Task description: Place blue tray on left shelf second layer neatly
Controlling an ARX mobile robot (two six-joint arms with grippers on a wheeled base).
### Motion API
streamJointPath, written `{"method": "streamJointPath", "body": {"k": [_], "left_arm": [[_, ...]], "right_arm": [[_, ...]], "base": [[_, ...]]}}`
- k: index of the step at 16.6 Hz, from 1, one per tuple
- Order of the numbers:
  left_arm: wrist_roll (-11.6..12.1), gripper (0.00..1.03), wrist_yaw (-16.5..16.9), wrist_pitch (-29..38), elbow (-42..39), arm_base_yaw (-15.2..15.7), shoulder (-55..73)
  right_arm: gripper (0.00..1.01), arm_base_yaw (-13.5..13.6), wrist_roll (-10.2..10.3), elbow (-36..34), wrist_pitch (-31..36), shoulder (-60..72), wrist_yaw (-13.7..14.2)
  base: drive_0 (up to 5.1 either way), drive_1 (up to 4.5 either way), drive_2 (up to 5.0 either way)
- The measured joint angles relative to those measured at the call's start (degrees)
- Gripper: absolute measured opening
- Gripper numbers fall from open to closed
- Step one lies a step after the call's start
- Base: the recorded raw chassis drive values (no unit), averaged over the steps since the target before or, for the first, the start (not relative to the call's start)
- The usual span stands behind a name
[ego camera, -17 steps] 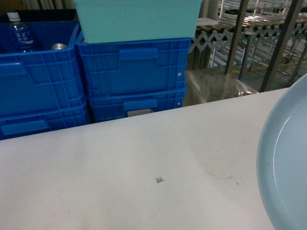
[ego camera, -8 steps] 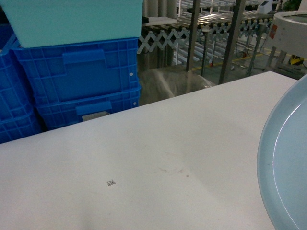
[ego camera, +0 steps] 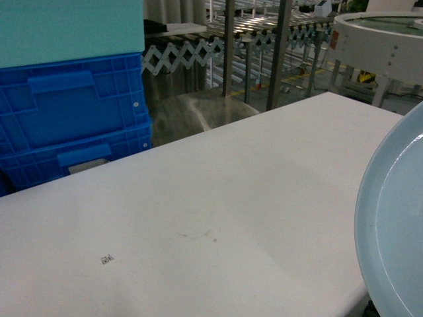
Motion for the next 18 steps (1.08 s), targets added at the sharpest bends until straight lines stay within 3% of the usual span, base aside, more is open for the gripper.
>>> {"method": "streamJointPath", "body": {"k": [18], "left_arm": [[0.0, 0.98, 0.0, 0.0, 0.0, -0.02, 0.0]], "right_arm": [[0.02, 0.0, -0.02, 0.0, 0.0, 0.0, 0.0]], "base": [[-1.6, -1.56, -1.6]]}}
